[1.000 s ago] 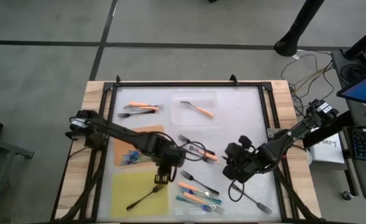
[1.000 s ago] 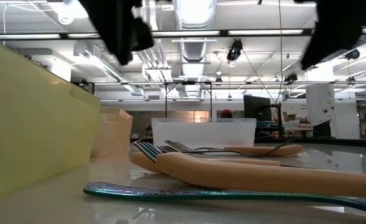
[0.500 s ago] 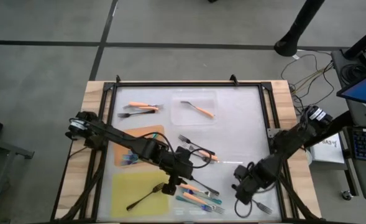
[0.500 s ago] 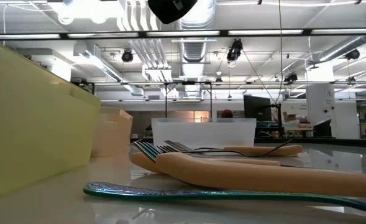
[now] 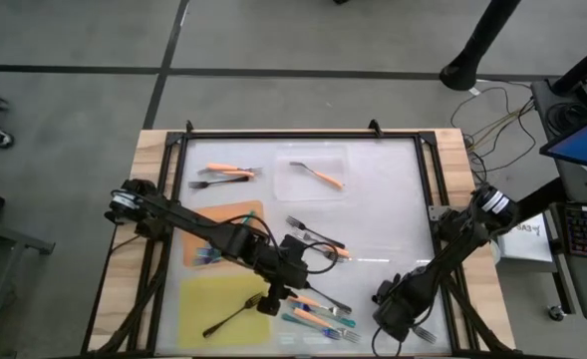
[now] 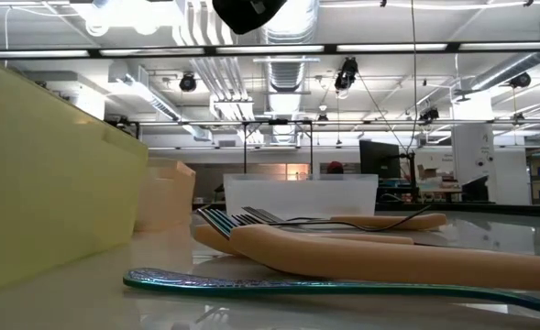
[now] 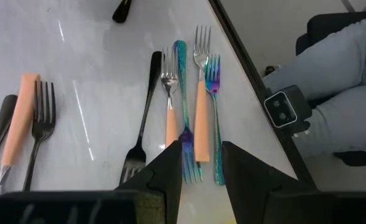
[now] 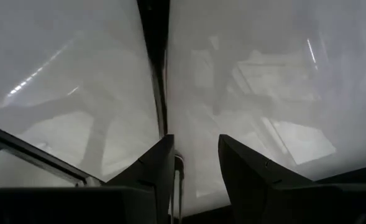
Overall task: Sort silverware by color (type)
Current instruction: Put the black fork into the yellow bin
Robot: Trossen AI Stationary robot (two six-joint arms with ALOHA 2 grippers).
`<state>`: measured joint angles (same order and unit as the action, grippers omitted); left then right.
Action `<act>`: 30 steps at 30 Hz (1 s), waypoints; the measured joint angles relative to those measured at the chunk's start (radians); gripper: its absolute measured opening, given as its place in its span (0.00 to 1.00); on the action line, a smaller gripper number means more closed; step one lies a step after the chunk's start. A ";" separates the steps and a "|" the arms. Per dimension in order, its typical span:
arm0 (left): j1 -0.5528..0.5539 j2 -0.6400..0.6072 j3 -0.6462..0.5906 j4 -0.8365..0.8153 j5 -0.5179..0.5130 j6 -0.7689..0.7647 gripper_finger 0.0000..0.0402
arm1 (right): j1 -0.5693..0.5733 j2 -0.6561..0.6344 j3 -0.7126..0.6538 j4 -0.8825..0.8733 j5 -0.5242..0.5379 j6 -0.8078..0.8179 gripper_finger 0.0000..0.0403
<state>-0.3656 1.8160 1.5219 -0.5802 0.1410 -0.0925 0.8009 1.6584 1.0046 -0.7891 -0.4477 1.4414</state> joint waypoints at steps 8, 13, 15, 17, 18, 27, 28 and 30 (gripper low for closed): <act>0.000 0.000 0.000 -0.002 0.000 0.002 0.23 | 0.000 -0.031 0.003 0.071 0.030 -0.002 0.29; -0.001 0.000 0.000 -0.007 0.000 0.005 0.23 | 0.002 -0.007 -0.001 0.086 0.058 -0.016 0.29; -0.001 0.000 0.000 -0.008 0.000 0.013 0.23 | 0.002 0.002 -0.005 0.085 0.063 -0.035 0.29; -0.001 0.000 0.000 -0.014 0.000 0.014 0.23 | 0.002 0.014 -0.006 0.087 0.066 -0.052 0.29; -0.001 0.000 0.000 -0.012 0.000 0.014 0.23 | 0.002 0.021 -0.006 0.090 0.067 -0.058 0.29; -0.006 0.000 0.000 -0.013 0.000 0.006 0.23 | -0.003 0.080 -0.006 0.083 0.069 -0.073 0.24; -0.007 0.000 0.000 -0.012 0.000 0.006 0.23 | -0.003 0.087 -0.006 0.082 0.076 -0.071 0.21; -0.010 0.000 0.000 -0.006 0.000 0.006 0.23 | -0.004 0.096 -0.008 0.077 0.091 -0.072 0.14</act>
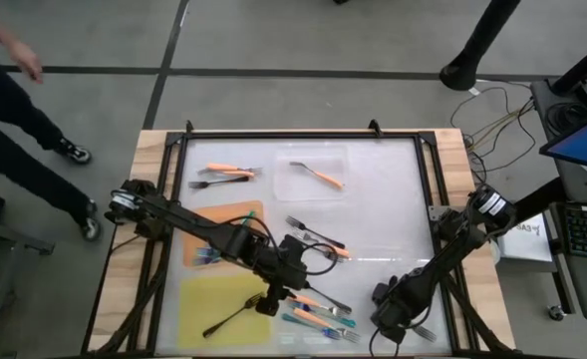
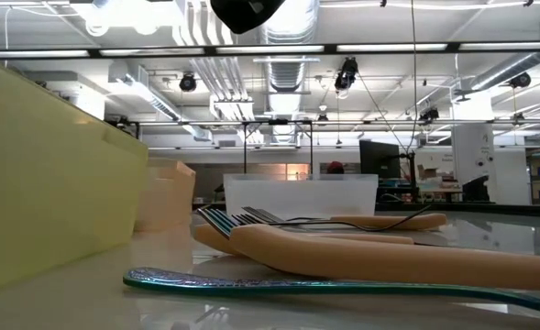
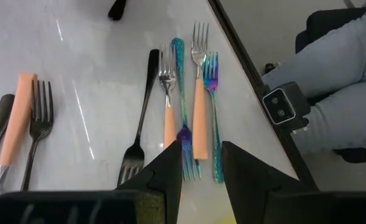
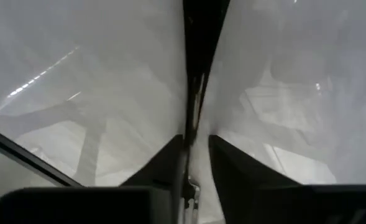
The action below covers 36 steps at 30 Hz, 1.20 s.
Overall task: Sort silverware by color (type)
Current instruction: Put the black fork into the yellow bin
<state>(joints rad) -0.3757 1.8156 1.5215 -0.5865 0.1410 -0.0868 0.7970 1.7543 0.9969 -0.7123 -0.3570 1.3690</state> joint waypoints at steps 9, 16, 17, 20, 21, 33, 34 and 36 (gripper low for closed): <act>-0.014 0.000 0.000 -0.021 0.000 -0.039 0.23 | -0.008 -0.027 0.000 -0.035 0.011 -0.018 0.03; -0.024 0.000 0.000 -0.046 -0.002 -0.105 0.23 | -0.044 -0.156 -0.007 -0.094 0.178 -0.021 0.02; -0.025 0.000 0.000 -0.047 -0.002 -0.105 0.23 | -0.051 -0.180 -0.005 -0.098 0.204 -0.024 0.02; -0.030 0.000 0.000 -0.051 -0.010 -0.112 0.23 | -0.072 -0.243 -0.005 -0.109 0.293 -0.062 0.02; -0.032 0.000 0.000 -0.052 -0.029 -0.120 0.23 | -0.083 -0.262 -0.005 -0.105 0.334 -0.081 0.02; -0.075 0.000 0.000 -0.186 -0.585 -0.345 0.23 | -0.239 -0.397 -0.004 0.046 0.809 -0.494 0.02; -0.083 0.000 0.000 -0.164 -0.636 -0.339 0.23 | -0.252 -0.396 -0.004 0.084 0.846 -0.542 0.02; -0.093 -0.001 0.000 -0.122 -0.743 -0.324 0.23 | -0.273 -0.392 -0.004 0.162 0.911 -0.640 0.02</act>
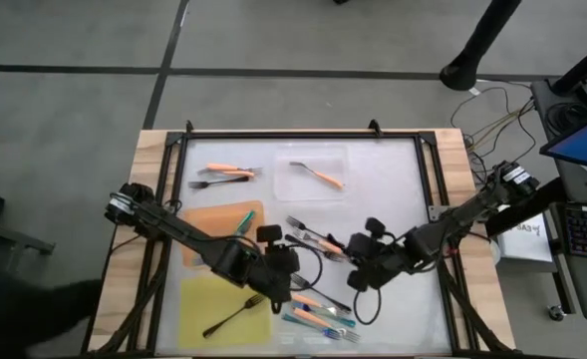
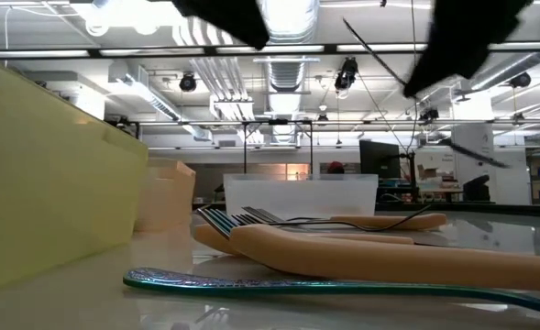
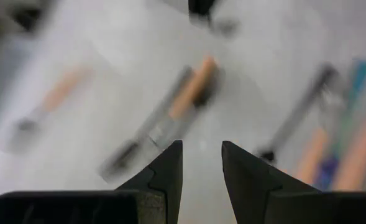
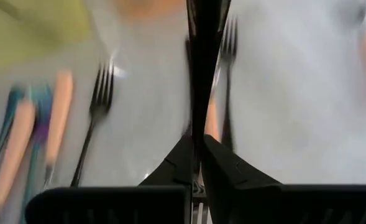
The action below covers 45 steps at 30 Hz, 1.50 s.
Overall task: Sort silverware by color (type)
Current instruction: Put the black fork into the yellow bin
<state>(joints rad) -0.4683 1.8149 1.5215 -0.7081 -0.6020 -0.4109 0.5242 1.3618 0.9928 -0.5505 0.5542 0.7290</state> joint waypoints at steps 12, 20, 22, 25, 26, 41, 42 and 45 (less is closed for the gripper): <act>-0.071 0.000 0.000 0.229 -0.738 -0.024 0.23 | -0.081 0.001 0.001 0.339 0.301 -0.456 0.02; -0.045 0.002 0.000 0.220 -0.797 -0.099 0.23 | -0.144 0.001 0.001 0.563 0.320 -0.674 0.02; -0.019 0.008 0.000 0.221 -0.730 -0.099 0.23 | -0.159 0.000 0.001 0.599 0.317 -0.705 0.02; 0.019 0.023 -0.002 0.221 -0.637 -0.061 0.23 | -0.179 0.000 0.002 0.617 0.312 -0.730 0.02; 0.031 0.027 -0.003 0.222 -0.626 -0.034 0.23 | -0.186 0.000 0.002 0.616 0.311 -0.731 0.02; 0.317 -0.242 -0.402 0.272 -0.478 0.094 0.23 | -0.315 -0.001 0.002 0.608 0.302 -0.730 0.02; 0.335 -0.274 -0.450 0.367 -0.405 0.138 0.23 | -0.324 -0.001 0.002 0.608 0.302 -0.730 0.02; 0.382 -0.357 -0.605 0.764 -0.054 0.311 0.22 | -0.349 -0.001 0.002 0.609 0.299 -0.721 0.02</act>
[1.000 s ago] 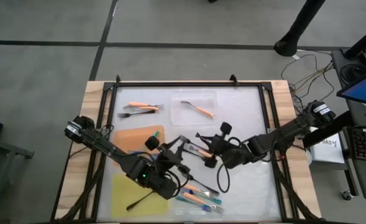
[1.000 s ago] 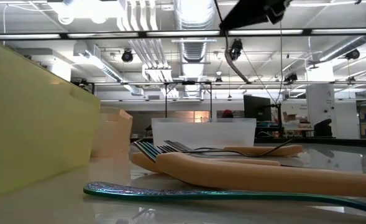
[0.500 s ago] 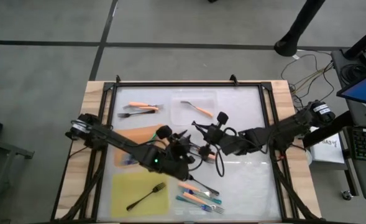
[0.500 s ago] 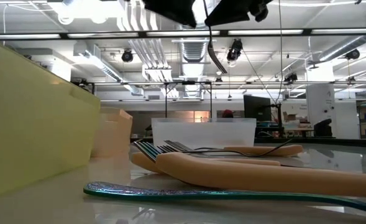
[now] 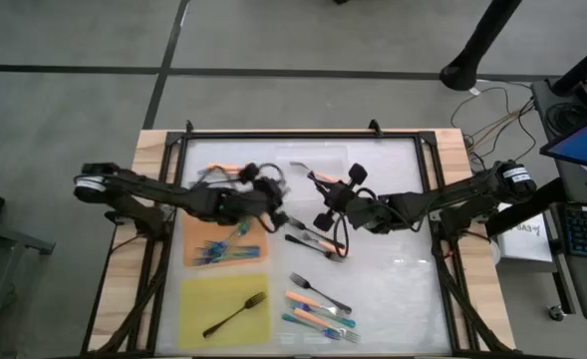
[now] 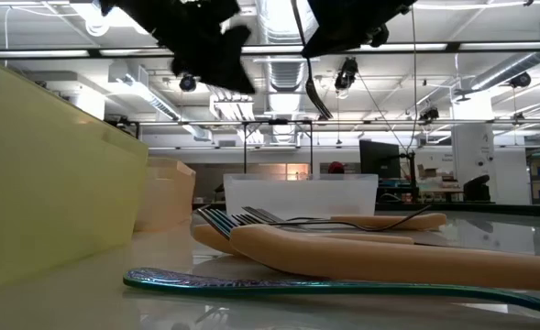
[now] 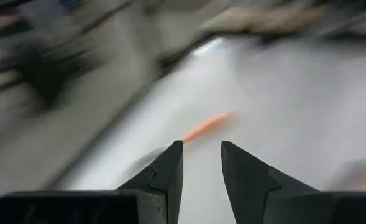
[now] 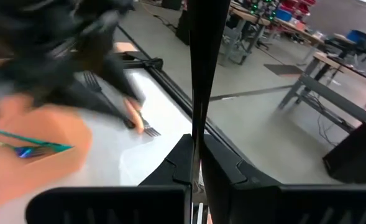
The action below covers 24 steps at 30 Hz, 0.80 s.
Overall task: Sort silverware by color (type)
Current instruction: Put the black fork into the yellow bin
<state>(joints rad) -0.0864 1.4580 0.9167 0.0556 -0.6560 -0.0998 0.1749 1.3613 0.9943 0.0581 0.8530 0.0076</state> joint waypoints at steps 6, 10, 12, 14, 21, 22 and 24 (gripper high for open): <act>0.057 -0.056 -0.224 0.726 0.287 0.136 0.22 | -0.033 0.000 0.000 0.001 -0.049 0.042 0.02; 0.072 -0.040 -0.275 0.906 0.311 0.151 0.22 | -0.038 0.011 0.000 0.012 -0.049 0.043 0.02; 0.072 -0.029 -0.276 0.917 0.320 0.146 0.22 | -0.039 0.028 0.000 0.040 -0.049 0.025 0.02; 0.072 -0.006 -0.263 0.913 0.319 0.142 0.22 | -0.039 0.042 0.000 0.060 -0.049 -0.004 0.02; 0.063 0.030 -0.185 0.884 0.319 0.119 0.24 | -0.043 0.073 0.013 0.098 -0.049 -0.037 0.02; 0.063 0.029 -0.177 0.878 0.317 0.119 0.25 | -0.043 0.073 0.013 0.097 -0.049 -0.044 0.02; 0.063 0.027 -0.168 0.868 0.302 0.128 0.25 | -0.043 0.076 0.014 0.101 -0.049 -0.054 0.02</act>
<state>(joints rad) -0.0235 1.4853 0.7483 0.9241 -0.3545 0.0281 0.1318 1.4369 1.0080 0.1595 0.8040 -0.0460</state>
